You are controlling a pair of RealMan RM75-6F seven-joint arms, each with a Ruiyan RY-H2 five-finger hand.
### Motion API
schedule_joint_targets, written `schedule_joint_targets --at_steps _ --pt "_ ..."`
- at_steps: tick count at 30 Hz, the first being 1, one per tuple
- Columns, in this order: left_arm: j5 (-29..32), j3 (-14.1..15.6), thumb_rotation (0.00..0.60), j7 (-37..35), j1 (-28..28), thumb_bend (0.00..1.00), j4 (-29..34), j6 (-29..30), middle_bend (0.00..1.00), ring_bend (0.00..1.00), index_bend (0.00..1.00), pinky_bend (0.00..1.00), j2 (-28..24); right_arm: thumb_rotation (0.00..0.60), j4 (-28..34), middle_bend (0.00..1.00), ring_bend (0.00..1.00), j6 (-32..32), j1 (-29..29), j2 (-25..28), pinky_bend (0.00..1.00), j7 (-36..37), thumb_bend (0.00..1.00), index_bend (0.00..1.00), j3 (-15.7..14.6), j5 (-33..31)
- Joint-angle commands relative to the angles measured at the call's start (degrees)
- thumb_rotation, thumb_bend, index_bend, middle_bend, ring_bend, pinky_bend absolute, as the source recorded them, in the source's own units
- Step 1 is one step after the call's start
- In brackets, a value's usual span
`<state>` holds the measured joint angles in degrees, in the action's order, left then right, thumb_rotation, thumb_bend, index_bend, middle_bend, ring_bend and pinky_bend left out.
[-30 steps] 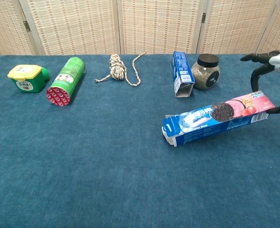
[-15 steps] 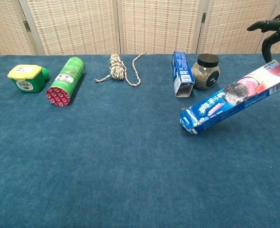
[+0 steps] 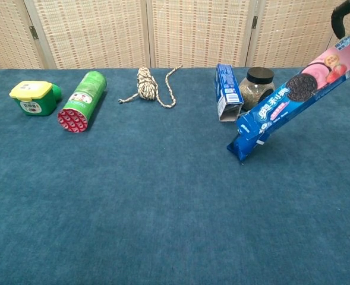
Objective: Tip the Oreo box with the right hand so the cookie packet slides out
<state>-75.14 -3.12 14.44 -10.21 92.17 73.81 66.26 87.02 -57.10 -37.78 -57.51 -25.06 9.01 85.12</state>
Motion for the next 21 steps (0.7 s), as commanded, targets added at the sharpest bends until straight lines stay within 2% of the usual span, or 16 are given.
schedule_joint_targets --at_steps 1,10,21 --pt "0.0 0.1 0.6 0.3 -0.1 0.4 -0.1 0.0 0.09 0.12 0.11 0.0 0.0 0.6 2.6 0.05 0.09 -1.2 0.0 2.2 0.0 -0.7 0.2 0.63 1.0 -0.5" --pt "-0.9 0.4 0.6 -0.4 -0.4 0.4 -0.6 0.1 0.09 0.12 0.11 0.0 0.1 0.6 12.8 0.06 0.06 -1.4 0.8 10.7 0.0 4.5 0.2 0.63 1.8 -0.2" --pt "1.2 0.1 0.6 2.1 -0.6 0.4 -0.4 -0.2 0.09 0.12 0.12 0.0 0.8 0.6 21.4 0.06 0.05 -3.9 3.4 20.6 0.0 3.8 0.2 0.64 3.5 -2.6"
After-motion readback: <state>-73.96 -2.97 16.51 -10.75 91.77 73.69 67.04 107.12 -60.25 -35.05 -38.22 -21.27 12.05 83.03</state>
